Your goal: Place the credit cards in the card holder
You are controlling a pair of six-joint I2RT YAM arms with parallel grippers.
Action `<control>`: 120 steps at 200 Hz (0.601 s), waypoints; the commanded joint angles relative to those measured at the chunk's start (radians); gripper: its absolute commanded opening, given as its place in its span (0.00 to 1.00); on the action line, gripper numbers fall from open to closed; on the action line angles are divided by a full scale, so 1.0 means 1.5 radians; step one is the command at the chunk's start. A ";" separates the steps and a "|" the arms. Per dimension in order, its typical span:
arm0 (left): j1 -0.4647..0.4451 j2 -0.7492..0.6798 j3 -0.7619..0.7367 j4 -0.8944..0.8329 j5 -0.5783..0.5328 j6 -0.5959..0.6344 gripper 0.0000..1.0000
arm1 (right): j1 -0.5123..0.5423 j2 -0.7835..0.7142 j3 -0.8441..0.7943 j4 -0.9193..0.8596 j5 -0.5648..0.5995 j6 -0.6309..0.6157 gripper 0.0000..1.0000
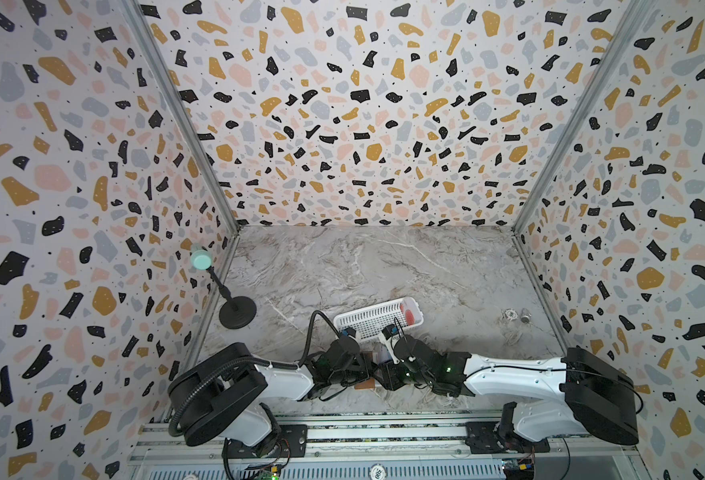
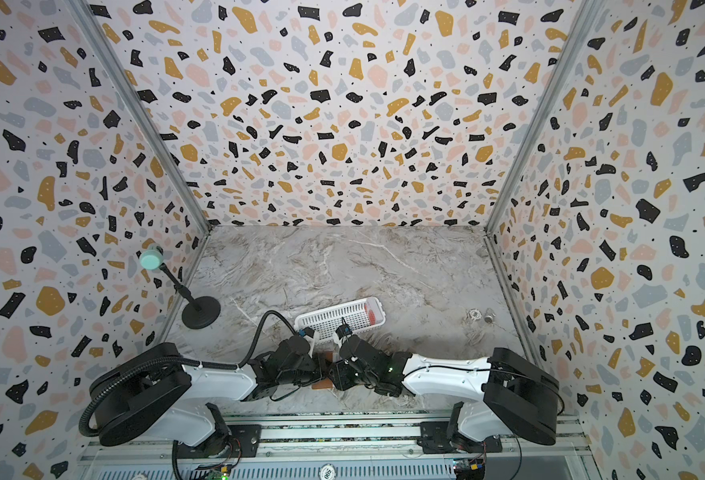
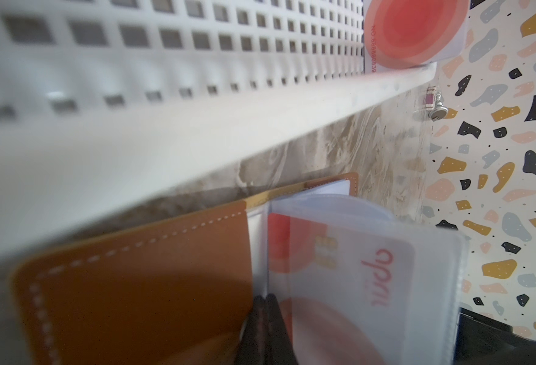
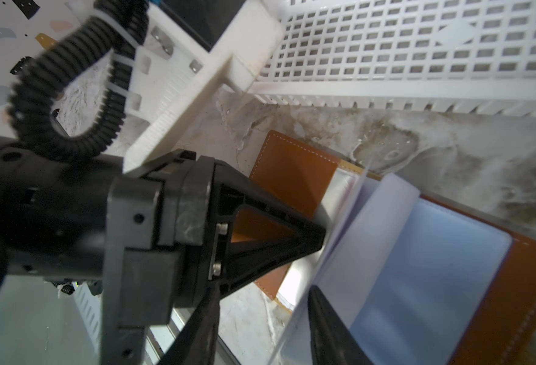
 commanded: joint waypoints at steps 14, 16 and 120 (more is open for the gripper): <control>0.015 -0.013 -0.020 -0.013 0.008 -0.004 0.05 | 0.009 0.006 0.025 0.016 -0.014 -0.019 0.46; 0.016 -0.013 -0.021 -0.013 0.009 -0.004 0.05 | 0.008 0.006 0.025 0.016 -0.015 -0.020 0.46; 0.050 -0.070 -0.047 -0.057 0.011 0.012 0.05 | 0.009 0.006 0.038 -0.055 0.071 0.004 0.39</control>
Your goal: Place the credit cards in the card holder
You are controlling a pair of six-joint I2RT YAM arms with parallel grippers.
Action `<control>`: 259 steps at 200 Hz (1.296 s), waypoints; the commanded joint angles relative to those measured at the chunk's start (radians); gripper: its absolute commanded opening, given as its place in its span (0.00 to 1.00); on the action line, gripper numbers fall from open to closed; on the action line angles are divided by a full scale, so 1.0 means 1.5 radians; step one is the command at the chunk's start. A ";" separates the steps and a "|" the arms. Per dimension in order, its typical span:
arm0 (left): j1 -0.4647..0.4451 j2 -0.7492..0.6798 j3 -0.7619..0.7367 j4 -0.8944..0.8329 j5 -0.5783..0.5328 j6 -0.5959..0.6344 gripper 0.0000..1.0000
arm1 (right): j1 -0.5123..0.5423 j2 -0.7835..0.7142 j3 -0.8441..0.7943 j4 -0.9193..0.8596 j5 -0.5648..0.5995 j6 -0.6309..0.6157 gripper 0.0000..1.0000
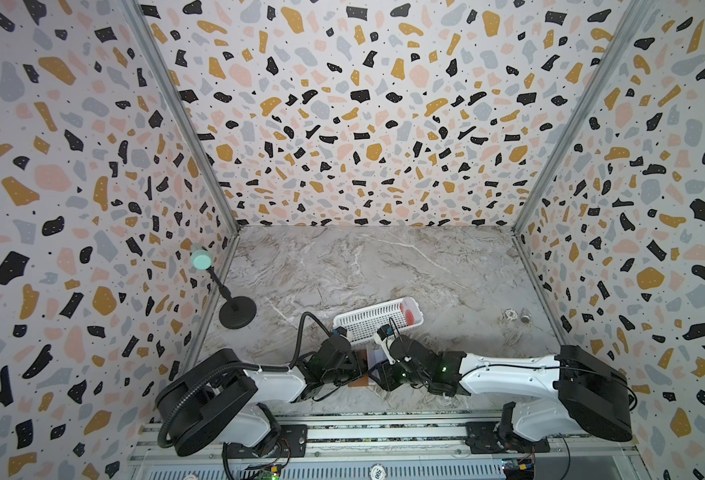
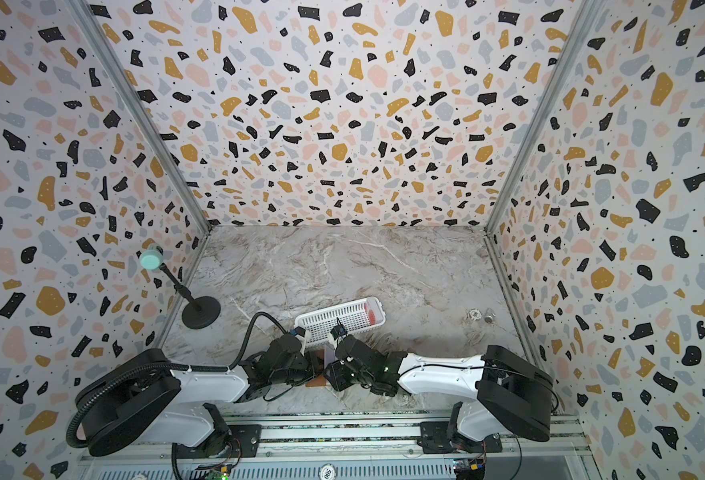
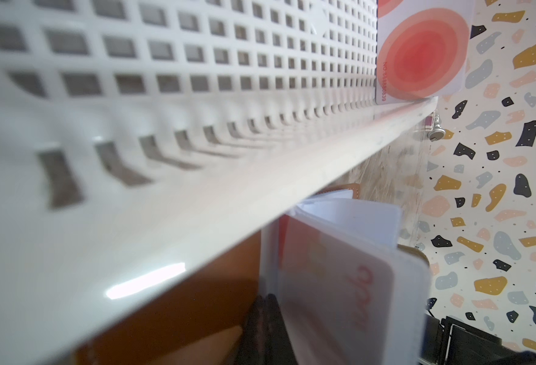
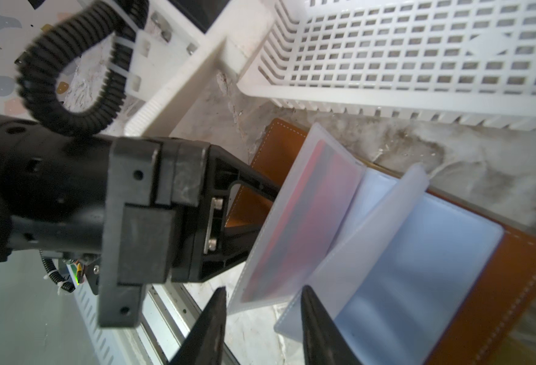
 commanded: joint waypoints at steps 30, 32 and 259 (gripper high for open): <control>0.011 -0.045 -0.019 -0.051 -0.009 0.017 0.05 | 0.002 -0.028 0.007 -0.074 0.080 0.022 0.39; 0.011 -0.046 -0.019 -0.052 -0.009 0.017 0.05 | 0.002 -0.029 0.006 -0.074 0.079 0.021 0.39; 0.061 -0.332 0.082 -0.430 -0.114 0.117 0.26 | -0.058 -0.089 0.000 -0.174 0.139 -0.027 0.38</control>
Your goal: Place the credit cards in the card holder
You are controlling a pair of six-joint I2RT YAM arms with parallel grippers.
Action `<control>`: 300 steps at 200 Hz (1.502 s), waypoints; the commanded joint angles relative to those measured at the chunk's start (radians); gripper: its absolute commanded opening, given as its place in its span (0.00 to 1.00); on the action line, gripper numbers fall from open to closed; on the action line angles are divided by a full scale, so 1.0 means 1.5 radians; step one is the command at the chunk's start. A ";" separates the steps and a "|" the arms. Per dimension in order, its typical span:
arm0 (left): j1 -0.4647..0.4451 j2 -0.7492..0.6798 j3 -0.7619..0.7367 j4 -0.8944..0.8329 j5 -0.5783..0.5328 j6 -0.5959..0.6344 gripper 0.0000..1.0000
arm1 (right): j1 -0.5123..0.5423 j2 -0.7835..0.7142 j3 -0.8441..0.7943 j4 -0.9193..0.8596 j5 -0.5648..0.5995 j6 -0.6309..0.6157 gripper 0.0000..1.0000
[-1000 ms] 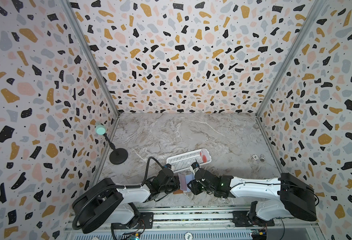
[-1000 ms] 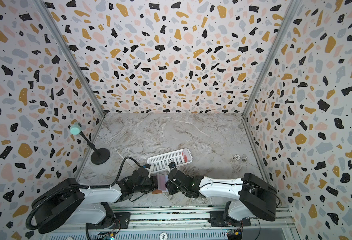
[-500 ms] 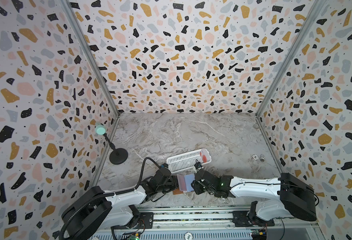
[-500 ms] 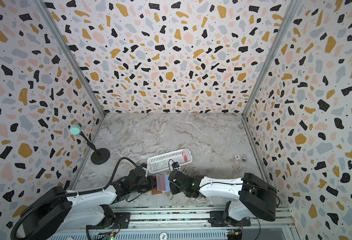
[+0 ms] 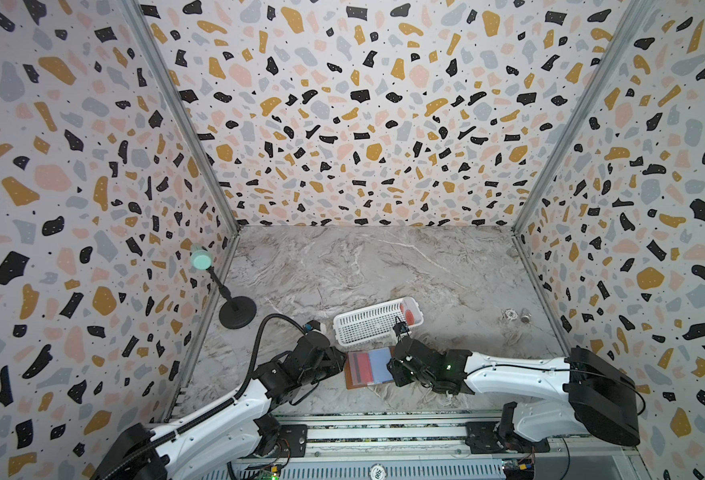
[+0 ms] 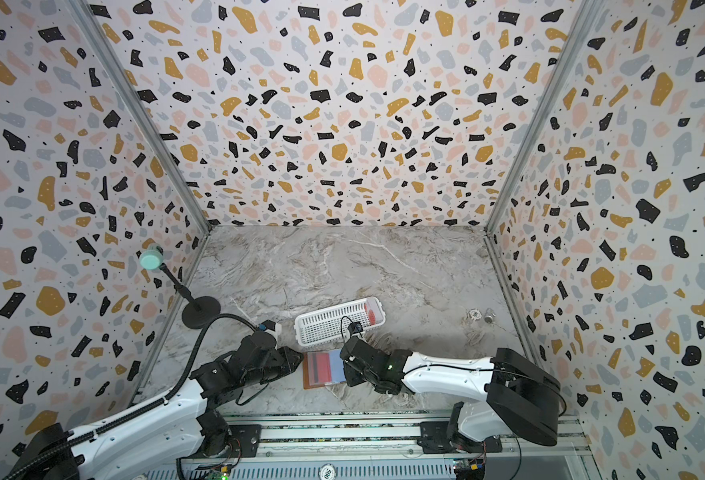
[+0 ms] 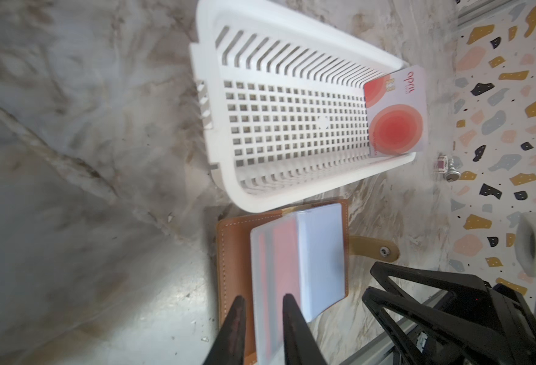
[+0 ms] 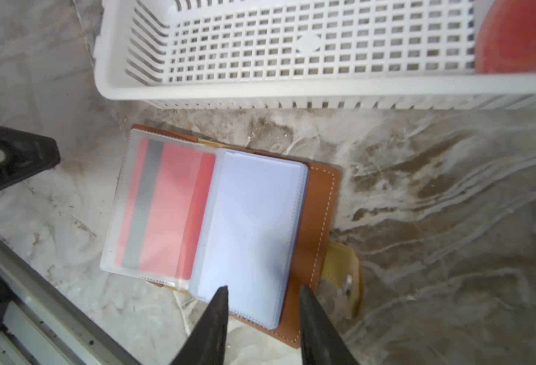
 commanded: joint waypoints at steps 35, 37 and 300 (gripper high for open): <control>0.002 0.112 0.090 0.036 0.033 0.076 0.27 | -0.106 -0.090 0.013 -0.070 -0.018 -0.097 0.39; 0.002 0.118 0.092 0.041 0.037 0.076 0.27 | -0.108 -0.091 0.014 -0.071 -0.019 -0.098 0.39; -0.051 0.404 0.286 0.109 0.054 0.172 0.21 | -0.337 -0.105 0.089 -0.113 -0.140 -0.248 0.46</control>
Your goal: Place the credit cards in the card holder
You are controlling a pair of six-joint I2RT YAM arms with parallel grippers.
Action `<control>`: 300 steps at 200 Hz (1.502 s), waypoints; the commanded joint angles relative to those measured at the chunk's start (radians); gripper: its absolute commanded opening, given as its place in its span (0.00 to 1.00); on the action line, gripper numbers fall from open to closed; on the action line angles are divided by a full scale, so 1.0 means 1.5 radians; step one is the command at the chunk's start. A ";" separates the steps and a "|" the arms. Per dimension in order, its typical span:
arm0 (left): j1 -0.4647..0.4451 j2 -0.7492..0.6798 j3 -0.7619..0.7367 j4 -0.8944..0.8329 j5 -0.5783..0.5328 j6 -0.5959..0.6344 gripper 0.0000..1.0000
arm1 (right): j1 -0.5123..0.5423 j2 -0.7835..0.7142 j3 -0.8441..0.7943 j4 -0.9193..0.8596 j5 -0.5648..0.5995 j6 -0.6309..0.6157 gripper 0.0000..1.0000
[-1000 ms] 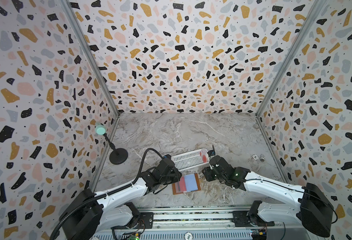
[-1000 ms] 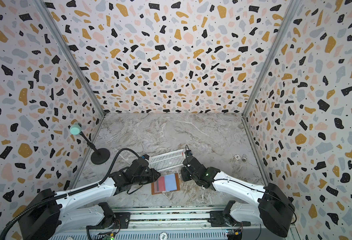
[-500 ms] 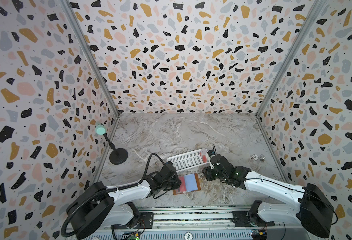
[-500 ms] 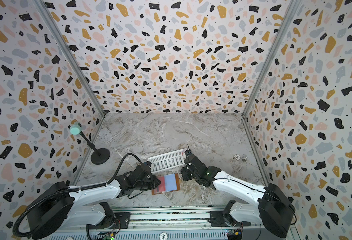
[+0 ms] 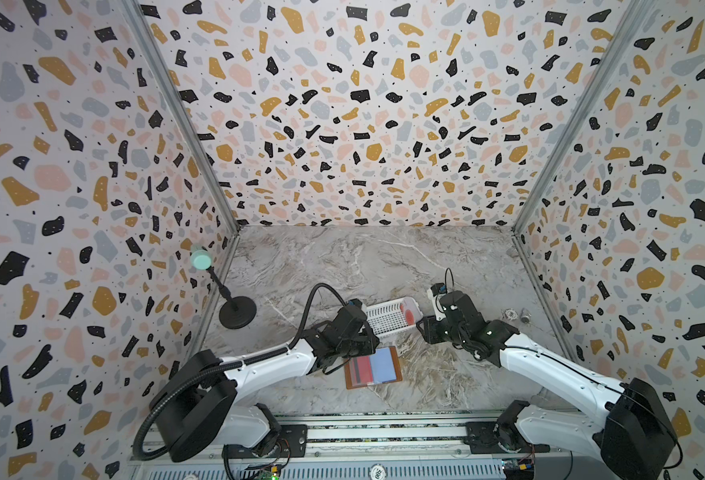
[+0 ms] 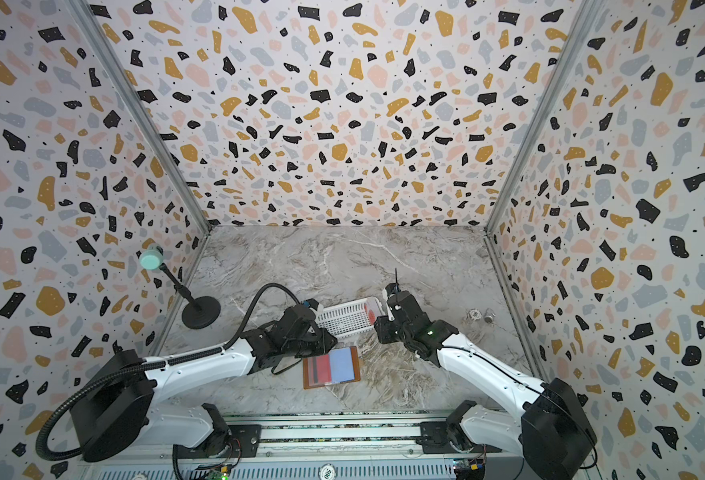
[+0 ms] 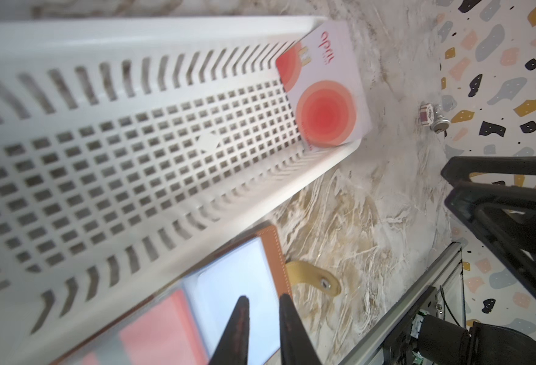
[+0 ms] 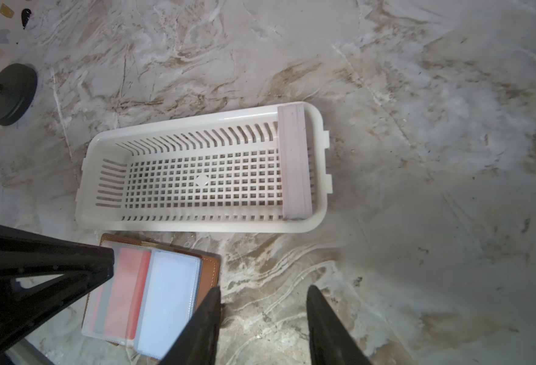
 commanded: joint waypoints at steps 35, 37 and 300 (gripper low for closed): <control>0.003 0.140 0.132 0.016 -0.024 0.083 0.21 | -0.033 0.069 0.086 -0.030 -0.019 -0.081 0.47; 0.003 0.145 0.135 0.016 -0.024 0.084 0.21 | -0.034 0.071 0.087 -0.030 -0.020 -0.082 0.47; 0.019 0.246 0.145 0.165 -0.016 0.044 0.23 | -0.095 0.327 0.151 0.082 -0.115 -0.073 0.51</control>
